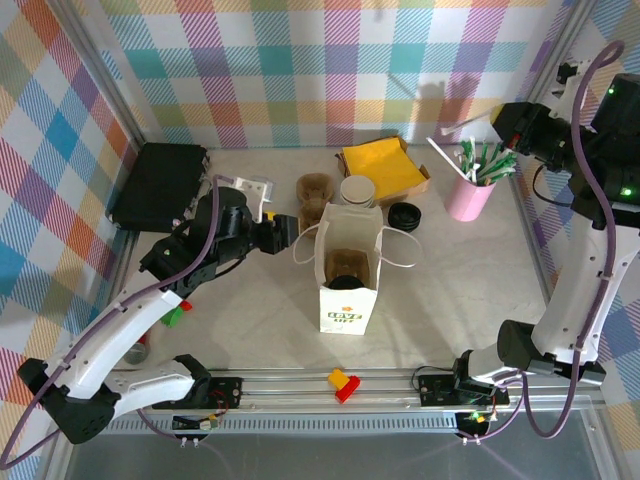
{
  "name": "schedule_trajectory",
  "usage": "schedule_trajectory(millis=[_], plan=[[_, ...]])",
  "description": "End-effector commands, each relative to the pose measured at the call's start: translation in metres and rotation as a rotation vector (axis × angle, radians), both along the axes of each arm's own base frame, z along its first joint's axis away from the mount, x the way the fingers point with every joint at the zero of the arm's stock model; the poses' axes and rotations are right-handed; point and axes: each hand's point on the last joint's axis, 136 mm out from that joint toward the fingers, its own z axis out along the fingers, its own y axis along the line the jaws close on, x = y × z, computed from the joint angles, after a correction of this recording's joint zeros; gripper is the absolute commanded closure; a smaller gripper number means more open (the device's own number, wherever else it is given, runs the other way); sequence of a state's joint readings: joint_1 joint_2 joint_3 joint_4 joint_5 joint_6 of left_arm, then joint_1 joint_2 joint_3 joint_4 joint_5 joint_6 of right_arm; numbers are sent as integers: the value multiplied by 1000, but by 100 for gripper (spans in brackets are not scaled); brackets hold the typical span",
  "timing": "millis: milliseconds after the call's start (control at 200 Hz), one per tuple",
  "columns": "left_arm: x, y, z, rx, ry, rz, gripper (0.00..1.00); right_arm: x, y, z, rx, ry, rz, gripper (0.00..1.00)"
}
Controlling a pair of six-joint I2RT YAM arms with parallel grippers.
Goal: Pack the takeout coffee
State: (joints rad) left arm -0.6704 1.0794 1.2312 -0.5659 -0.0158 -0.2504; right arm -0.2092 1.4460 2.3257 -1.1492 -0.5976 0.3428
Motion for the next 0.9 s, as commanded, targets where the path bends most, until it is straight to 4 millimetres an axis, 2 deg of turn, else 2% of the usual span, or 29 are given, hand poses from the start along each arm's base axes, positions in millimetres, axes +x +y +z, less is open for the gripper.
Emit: schedule_trajectory(millis=[0,205,345,495,685,800,895], plan=[[-6,7,1,3,7,7,40,-35,35,12,148,28,178,100],[-7,12,1,24,6,15,41,-70,73,17,222,64,353,100],[-10,16,4,17,-1,25,41,-88,105,7,209,121,459,100],[-14,20,6,10,-3,35,41,-100,132,-19,159,211,526,100],[-18,25,4,17,5,41,41,-110,158,-62,56,326,570,100],[-20,26,4,17,7,41,41,-114,162,-88,-50,380,549,100],[-20,26,3,19,10,41,41,-118,166,-101,-102,405,546,100]])
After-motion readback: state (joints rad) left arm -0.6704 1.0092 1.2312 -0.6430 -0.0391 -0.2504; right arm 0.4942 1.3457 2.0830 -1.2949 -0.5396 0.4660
